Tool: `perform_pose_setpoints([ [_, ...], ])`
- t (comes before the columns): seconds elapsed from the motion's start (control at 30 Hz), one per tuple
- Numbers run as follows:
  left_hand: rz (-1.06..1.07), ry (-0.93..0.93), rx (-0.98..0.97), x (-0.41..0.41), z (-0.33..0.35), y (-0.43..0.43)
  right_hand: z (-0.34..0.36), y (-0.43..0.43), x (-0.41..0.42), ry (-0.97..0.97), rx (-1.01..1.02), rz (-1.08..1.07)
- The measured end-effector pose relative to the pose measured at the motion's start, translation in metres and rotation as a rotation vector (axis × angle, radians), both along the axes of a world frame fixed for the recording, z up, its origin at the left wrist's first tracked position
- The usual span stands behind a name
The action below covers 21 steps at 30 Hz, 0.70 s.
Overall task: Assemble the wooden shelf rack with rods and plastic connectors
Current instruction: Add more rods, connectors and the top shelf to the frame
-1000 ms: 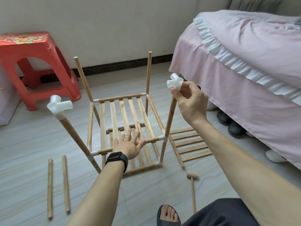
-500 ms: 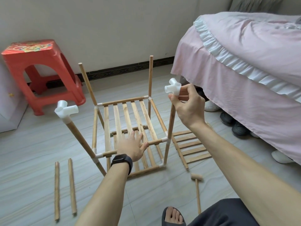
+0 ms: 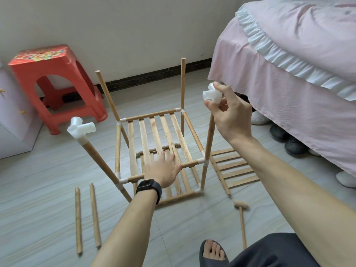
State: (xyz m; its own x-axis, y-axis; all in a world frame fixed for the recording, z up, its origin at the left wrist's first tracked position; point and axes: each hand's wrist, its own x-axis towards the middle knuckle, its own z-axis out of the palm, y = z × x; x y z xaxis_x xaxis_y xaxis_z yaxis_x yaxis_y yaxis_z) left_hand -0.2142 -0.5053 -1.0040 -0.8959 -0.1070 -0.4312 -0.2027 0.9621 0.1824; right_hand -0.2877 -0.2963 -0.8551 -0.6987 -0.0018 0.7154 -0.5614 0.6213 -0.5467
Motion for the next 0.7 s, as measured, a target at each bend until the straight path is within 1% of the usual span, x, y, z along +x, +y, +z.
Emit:
perform_pose_setpoints([
  [0.07,0.0,0.01,-0.009,0.0,-0.001,0.0,-0.001,-0.002,0.003,-0.001,0.015,0.012],
  [0.1,0.002,0.013,-0.013,0.0,-0.001,0.001,-0.001,-0.003,0.005,-0.032,-0.013,0.052],
  [0.13,0.004,0.012,-0.016,0.0,-0.002,0.001,0.0,-0.005,0.006,-0.104,-0.09,0.121],
  [0.17,0.005,0.011,-0.017,0.001,-0.002,0.001,0.002,-0.006,0.007,-0.235,-0.218,0.211],
  [0.23,0.005,0.011,-0.018,0.0,-0.002,0.002,0.011,-0.005,0.005,-0.553,-0.537,0.399],
  [0.27,0.005,0.013,-0.019,0.0,-0.002,0.002,0.016,-0.004,0.001,-0.671,-0.645,0.453],
  [0.3,0.004,0.013,-0.02,-0.001,-0.003,0.001,0.02,-0.004,-0.004,-0.748,-0.684,0.483],
  [0.33,0.002,0.012,-0.022,-0.001,-0.003,0.001,0.022,-0.005,-0.007,-0.786,-0.682,0.5],
  [0.43,-0.006,0.01,-0.03,-0.002,-0.004,0.002,0.017,-0.016,-0.011,-0.762,-0.654,0.473],
  [0.57,-0.005,0.001,-0.029,-0.003,-0.005,0.001,0.015,-0.033,-0.011,-0.696,-0.809,0.342],
  [0.7,-0.013,0.013,-0.018,-0.003,-0.007,-0.001,0.016,-0.048,-0.01,-0.601,-0.816,0.203],
])
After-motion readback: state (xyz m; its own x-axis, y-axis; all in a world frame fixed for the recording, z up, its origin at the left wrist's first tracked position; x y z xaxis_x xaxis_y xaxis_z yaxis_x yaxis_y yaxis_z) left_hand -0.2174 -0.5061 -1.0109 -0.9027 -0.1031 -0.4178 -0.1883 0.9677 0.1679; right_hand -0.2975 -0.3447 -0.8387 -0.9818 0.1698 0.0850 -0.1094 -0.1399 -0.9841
